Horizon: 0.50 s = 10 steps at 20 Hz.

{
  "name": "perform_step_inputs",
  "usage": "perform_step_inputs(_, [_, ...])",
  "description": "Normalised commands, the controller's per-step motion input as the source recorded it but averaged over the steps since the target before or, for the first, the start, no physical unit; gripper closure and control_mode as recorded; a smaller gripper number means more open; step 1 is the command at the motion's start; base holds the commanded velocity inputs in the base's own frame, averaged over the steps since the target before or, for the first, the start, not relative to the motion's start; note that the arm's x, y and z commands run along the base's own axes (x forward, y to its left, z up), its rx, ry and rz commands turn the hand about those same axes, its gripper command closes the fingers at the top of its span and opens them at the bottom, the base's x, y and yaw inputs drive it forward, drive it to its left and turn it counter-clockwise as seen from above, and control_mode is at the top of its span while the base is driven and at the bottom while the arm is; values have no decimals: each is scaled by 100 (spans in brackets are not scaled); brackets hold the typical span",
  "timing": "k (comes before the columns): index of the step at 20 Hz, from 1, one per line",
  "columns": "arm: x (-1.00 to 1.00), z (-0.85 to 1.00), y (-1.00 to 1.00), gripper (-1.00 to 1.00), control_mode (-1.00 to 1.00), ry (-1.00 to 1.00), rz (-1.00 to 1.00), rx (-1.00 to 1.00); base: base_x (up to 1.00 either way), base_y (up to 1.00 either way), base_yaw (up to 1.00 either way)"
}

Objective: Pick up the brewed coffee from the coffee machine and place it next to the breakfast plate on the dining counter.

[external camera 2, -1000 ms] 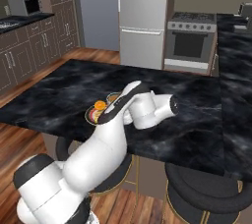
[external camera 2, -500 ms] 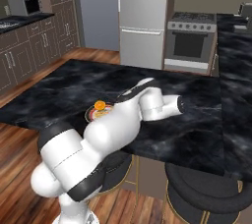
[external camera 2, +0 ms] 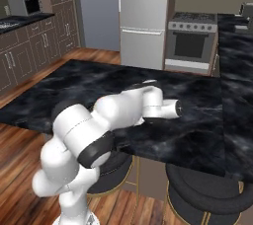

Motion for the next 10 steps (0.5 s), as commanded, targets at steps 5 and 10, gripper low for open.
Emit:
perform_step_inputs(5, [40,-39,-14,100,-100,0,0,0,0,0,0])
perform_step_inputs(10, [34,-32,-27,100,-100,0,0,0,0,0,0])
